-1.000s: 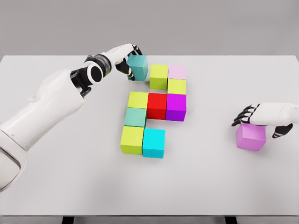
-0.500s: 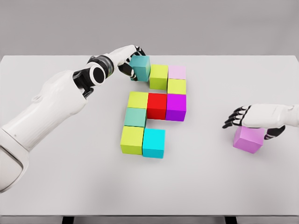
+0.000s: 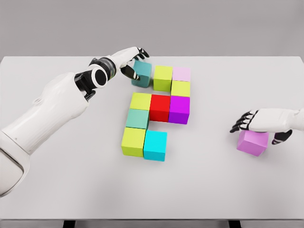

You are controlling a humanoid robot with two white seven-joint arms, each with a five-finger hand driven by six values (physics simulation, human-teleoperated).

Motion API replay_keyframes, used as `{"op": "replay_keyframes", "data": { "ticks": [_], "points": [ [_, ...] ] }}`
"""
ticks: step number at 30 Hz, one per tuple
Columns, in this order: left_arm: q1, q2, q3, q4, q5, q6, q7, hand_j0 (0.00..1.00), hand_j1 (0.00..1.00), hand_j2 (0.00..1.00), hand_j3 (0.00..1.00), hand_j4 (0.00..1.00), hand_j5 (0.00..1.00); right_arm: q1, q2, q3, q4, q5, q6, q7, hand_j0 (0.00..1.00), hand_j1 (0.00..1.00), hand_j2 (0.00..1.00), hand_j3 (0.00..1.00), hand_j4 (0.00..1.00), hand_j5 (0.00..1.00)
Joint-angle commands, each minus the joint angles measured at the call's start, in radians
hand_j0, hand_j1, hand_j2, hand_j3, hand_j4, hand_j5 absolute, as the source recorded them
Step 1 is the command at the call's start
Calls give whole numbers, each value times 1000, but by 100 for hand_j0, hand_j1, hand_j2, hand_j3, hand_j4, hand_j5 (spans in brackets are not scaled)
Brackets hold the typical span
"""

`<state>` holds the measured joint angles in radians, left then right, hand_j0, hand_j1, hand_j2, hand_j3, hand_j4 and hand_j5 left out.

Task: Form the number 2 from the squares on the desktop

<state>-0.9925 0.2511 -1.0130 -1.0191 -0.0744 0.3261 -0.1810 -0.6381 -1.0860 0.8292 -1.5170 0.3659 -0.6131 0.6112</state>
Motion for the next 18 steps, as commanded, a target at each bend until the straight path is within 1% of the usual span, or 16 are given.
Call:
{"op": "replay_keyframes", "data": {
  "ticks": [1, 7, 8, 9, 10, 11, 14, 15, 16, 18],
  "points": [
    [0, 0, 1, -1, -2, -1, 0, 82, 82, 82, 82, 82, 82, 0, 2, 8, -12, -2, 2, 0, 100, 100, 100, 100, 100, 100],
    [0, 0, 1, -4, -2, -1, 0, 85, 85, 85, 85, 85, 85, 0, 9, 34, -22, -1, 2, 0, 100, 100, 100, 100, 100, 100],
    [0, 0, 1, -4, -2, -1, 0, 85, 85, 85, 85, 85, 85, 0, 9, 34, -20, -1, 2, 0, 99, 99, 99, 99, 99, 99],
    [0, 0, 1, -3, -2, -1, 0, 86, 86, 86, 86, 86, 86, 0, 9, 34, -20, -2, 2, 0, 87, 87, 87, 87, 87, 87],
    [0, 0, 1, -4, -2, -1, 0, 86, 86, 86, 86, 86, 86, 0, 9, 34, -20, -2, 2, 0, 82, 82, 82, 82, 82, 82],
    [0, 0, 1, -4, -2, -2, 0, 86, 86, 86, 86, 86, 86, 0, 9, 36, -20, -4, 2, 0, 73, 73, 73, 73, 73, 73],
    [-5, 10, 1, -15, -4, -2, -3, 87, 87, 87, 87, 87, 87, 0, 9, 38, -20, -2, 2, 0, 62, 62, 62, 62, 62, 62],
    [-8, 11, 1, -18, -4, -5, -6, 89, 89, 89, 89, 89, 89, 0, 9, 38, -20, -2, 2, 0, 55, 55, 55, 55, 55, 55],
    [-9, 16, 1, -19, -4, -18, -6, 90, 90, 90, 90, 90, 90, 2, 9, 38, -20, -4, 2, 0, 52, 52, 52, 52, 52, 52],
    [-9, 42, 1, -44, -1, -33, -6, 91, 91, 91, 91, 91, 91, 0, 9, 36, -20, -4, 2, 0, 51, 51, 51, 51, 51, 51]
  ]
}}
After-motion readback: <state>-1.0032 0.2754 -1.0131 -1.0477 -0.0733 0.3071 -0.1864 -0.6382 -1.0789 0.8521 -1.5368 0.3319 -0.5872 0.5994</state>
